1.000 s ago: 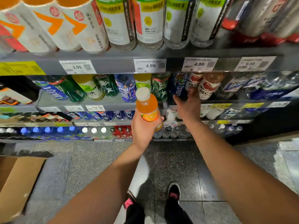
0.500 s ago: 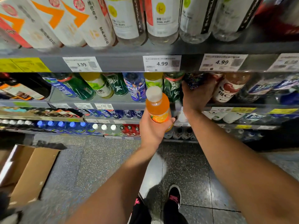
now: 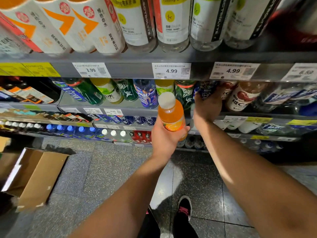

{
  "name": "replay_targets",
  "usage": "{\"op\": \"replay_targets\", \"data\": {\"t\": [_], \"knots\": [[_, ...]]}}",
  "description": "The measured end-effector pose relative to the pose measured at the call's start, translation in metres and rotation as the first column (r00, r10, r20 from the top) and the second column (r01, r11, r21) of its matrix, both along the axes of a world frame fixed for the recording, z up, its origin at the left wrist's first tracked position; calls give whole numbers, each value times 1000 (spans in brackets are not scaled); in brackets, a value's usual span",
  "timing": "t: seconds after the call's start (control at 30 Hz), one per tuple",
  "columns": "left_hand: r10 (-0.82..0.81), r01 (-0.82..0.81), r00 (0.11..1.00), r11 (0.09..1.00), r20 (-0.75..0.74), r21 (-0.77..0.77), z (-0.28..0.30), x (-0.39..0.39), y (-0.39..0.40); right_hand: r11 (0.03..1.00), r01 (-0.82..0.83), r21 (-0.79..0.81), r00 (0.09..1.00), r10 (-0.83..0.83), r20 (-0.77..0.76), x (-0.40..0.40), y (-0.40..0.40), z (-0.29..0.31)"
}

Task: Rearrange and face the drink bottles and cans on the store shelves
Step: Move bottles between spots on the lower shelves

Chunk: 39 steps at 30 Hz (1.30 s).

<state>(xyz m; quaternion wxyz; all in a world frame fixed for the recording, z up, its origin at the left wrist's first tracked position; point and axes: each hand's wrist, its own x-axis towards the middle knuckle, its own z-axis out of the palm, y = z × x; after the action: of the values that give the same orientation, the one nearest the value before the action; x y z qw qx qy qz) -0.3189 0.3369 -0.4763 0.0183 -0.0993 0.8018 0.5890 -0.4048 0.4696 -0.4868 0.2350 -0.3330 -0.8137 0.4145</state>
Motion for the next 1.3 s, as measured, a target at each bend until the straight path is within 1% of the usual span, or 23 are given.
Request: {"op": "replay_targets", "data": {"t": [0.13, 0.3, 0.43, 0.53, 0.63, 0.73, 0.83, 0.9, 0.97, 1.0, 1.07, 1.17, 1.23, 1.3], "knots": [[10, -9, 1000, 1000, 15, -18, 2, 2, -5, 999, -10, -31, 999, 9, -35, 2, 4, 3], [34, -34, 998, 999, 58, -7, 2, 5, -12, 993, -89, -82, 996, 87, -30, 15, 12, -2], [35, -35, 998, 999, 51, -9, -1, 5, -12, 990, -108, -95, 993, 111, 27, 19, 13, 1], [43, -43, 997, 999, 59, -12, -3, 6, -12, 985, -107, -133, 994, 105, -21, 23, 15, 8], [25, -23, 996, 1000, 90, -21, -10, 7, -12, 974, -128, -185, 986, 106, -127, 32, 17, 9], [-1, 2, 994, 1000, 105, -13, -18, 6, -9, 967, -133, -216, 983, 102, -150, 46, 20, 5], [-9, 8, 998, 1000, 54, 14, -14, 5, 6, 963, -120, -241, 974, 66, -218, 67, 26, 5], [-20, 20, 1000, 1000, 14, 22, -11, 1, 22, 950, -81, -300, 967, 2, -256, 83, 33, 9], [12, -12, 1000, 999, 8, 33, -12, -9, 42, 924, -16, -381, 960, -92, -265, 103, 42, 10], [42, -42, 999, 999, -8, -4, -14, -15, 53, 921, 11, -390, 957, -124, -264, 113, 47, 9], [109, -114, 992, 991, -66, -71, -17, -25, 76, 924, 16, -382, 958, -124, -259, 134, 58, 6], [191, -198, 976, 978, -109, -59, -12, -39, 107, 892, -26, -451, 963, -99, -250, 162, 69, 0], [223, -229, 969, 972, -107, -45, -9, -46, 125, 905, -25, -426, 960, -97, -262, 175, 70, 3], [282, -287, 953, 957, -110, -31, -9, -53, 137, 912, 7, -409, 964, -115, -241, 181, 72, 3]]}}
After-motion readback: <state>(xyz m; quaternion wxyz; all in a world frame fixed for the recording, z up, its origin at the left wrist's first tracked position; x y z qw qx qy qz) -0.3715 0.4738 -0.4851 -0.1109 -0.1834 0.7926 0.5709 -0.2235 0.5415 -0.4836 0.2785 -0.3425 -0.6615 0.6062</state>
